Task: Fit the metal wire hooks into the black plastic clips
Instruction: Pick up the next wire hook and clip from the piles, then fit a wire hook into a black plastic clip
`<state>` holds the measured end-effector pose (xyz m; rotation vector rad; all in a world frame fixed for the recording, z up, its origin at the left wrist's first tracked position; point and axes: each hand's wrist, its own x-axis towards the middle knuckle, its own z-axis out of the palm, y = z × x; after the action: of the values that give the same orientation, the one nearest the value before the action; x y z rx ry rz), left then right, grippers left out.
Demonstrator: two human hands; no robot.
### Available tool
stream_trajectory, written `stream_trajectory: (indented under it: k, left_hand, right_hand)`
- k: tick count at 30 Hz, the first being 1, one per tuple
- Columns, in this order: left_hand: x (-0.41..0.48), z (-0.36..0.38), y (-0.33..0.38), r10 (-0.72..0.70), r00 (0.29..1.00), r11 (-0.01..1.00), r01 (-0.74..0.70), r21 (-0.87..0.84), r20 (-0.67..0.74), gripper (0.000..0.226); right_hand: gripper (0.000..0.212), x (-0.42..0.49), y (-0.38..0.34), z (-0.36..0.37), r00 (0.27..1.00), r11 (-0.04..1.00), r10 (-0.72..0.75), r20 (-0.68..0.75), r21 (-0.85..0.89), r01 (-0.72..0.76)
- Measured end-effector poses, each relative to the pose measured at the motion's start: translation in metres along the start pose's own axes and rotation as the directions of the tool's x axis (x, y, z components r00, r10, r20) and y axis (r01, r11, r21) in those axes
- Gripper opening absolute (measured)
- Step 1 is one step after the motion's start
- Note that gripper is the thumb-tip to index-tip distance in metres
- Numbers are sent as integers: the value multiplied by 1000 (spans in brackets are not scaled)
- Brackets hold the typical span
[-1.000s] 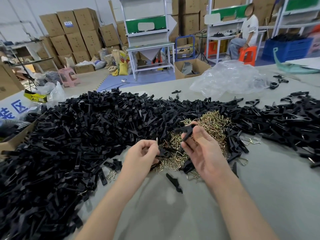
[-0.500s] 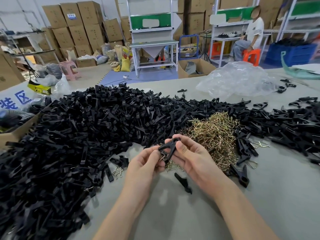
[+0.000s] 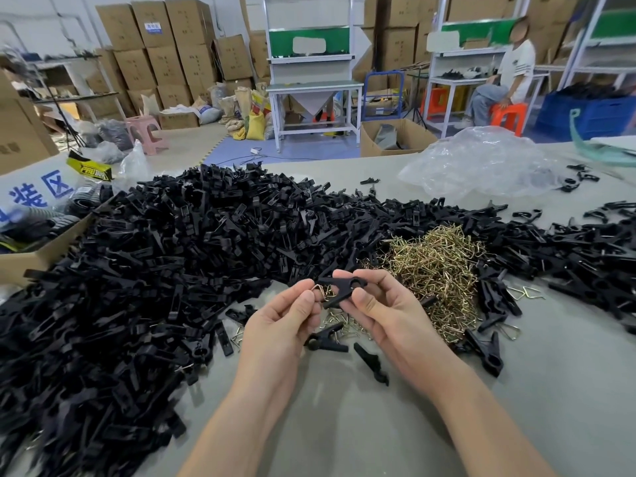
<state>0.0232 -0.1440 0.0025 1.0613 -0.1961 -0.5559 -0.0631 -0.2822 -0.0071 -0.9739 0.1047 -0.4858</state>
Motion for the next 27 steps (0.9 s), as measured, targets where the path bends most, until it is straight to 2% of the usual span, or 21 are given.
stream_trajectory:
  k: [2,6,10,13,27]
  left_hand:
    - [0,1,-1,-18,999,1000,18,18,-30,17]
    - [-1,0,-2,20,995,988,-6,154,-95,13]
    - [-5,1,-2,139,982,932,-85,353,-130,13]
    - [-9,4,-1,220,969,876,-144,461,-116,18]
    - [-8,4,-4,286,945,856,-179,484,-157,17]
  right_hand:
    - [26,0,2,0,1000,999,0,18,-38,0]
    - [24,0,5,-2,999,988,3,51,-152,5]
    - [20,-2,7,1,996,944,-32,77,-326,56]
    - [18,-3,8,5,994,914,-54,94,-396,87]
    - [18,-5,12,13,993,894,-76,90,-435,108]
